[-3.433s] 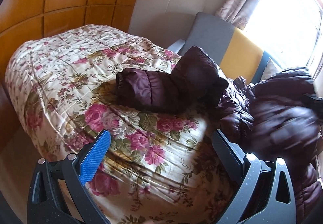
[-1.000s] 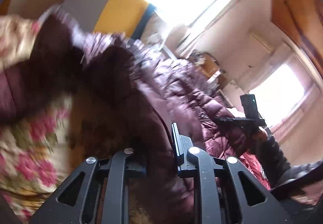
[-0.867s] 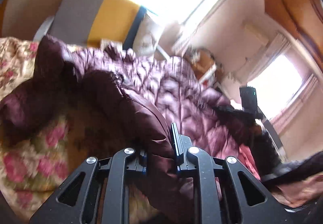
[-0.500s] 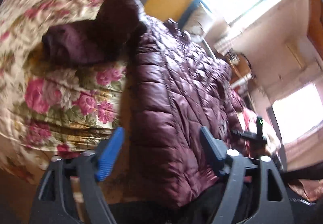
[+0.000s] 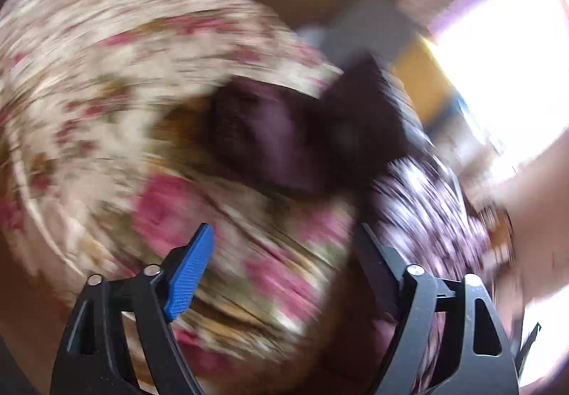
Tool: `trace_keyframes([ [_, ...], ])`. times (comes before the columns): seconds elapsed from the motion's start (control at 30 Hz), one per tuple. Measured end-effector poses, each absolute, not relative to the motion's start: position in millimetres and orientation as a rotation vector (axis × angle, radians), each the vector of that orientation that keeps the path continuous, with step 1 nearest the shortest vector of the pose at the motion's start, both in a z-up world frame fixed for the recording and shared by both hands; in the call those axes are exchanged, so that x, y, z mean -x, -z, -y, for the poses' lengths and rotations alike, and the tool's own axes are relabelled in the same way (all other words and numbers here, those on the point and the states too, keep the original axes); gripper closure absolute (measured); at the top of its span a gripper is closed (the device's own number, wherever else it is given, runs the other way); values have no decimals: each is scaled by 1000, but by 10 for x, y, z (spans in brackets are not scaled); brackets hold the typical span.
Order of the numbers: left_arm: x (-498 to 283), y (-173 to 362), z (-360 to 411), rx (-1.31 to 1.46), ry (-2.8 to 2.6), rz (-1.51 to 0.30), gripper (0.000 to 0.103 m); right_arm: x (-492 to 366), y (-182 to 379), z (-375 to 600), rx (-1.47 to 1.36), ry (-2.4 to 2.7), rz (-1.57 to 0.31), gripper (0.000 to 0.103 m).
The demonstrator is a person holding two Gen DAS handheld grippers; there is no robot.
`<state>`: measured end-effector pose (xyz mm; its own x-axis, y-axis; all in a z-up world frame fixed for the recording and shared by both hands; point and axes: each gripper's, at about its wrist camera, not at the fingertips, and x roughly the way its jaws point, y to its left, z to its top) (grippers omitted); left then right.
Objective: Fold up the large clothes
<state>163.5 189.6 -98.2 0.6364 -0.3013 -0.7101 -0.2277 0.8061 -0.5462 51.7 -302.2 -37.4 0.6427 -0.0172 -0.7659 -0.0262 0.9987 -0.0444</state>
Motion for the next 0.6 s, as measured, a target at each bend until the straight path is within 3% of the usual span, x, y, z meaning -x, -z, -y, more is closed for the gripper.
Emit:
trace_keyframes([
  [0.13, -1990, 1097, -2134, 703, -23, -883, 12, -796, 545, 2427, 28, -170, -892, 15],
  [0.27, -2432, 1286, -2221, 736, -39, -912, 16, -954, 705, 1896, 37, -291, -909, 15],
  [0.33, -2609, 1274, -2180, 703, -32, -929, 70, -1028, 772, 1694, 47, -333, -923, 15],
  [0.37, -2679, 1225, -2194, 666, -39, -925, 78, -1059, 819, 1647, 47, -347, -929, 15],
  [0.43, -2728, 1080, -2292, 623, -81, -896, 84, -1120, 910, 1529, 54, -374, -951, 16],
  [0.6, -2810, 444, -3015, 503, -315, -730, 85, -1186, 1176, 1251, 95, -448, -987, 17],
])
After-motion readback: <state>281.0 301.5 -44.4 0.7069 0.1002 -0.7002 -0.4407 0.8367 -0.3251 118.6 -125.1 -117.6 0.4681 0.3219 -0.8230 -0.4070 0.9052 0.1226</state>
